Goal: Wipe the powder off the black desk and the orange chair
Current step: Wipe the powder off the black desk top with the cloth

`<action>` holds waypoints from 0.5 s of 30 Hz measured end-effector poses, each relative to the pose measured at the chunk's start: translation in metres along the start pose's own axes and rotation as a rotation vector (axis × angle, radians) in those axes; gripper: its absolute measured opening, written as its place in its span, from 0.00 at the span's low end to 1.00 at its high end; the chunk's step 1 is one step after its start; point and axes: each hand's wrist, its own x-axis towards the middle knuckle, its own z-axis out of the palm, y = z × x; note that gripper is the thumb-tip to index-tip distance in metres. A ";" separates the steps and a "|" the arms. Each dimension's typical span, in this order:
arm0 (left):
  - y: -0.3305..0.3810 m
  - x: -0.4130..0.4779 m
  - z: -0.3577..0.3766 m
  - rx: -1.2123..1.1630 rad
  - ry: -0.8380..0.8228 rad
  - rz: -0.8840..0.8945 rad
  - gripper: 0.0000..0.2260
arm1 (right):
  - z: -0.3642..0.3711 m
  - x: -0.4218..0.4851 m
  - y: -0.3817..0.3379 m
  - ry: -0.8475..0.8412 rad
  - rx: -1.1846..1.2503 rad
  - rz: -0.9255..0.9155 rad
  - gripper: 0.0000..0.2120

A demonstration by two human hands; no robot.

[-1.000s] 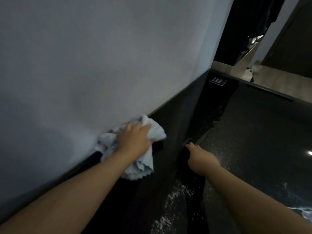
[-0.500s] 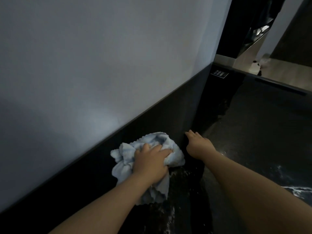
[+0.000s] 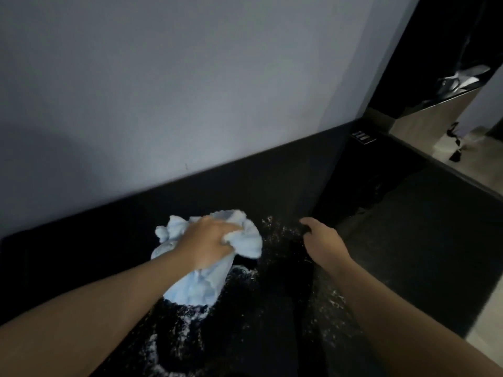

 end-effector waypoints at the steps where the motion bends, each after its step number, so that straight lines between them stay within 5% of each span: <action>1: 0.002 0.009 -0.001 0.028 0.081 -0.020 0.14 | -0.005 0.001 0.008 -0.035 -0.046 0.039 0.21; 5: 0.024 0.076 0.001 0.255 0.175 -0.091 0.22 | -0.003 0.005 0.027 -0.173 -0.209 0.120 0.24; 11: 0.055 0.144 0.042 0.437 -0.168 -0.137 0.22 | 0.005 0.017 0.030 -0.181 -0.302 0.070 0.20; 15: 0.063 0.108 0.054 0.489 -0.206 0.022 0.20 | 0.006 0.015 0.035 -0.163 -0.317 0.052 0.25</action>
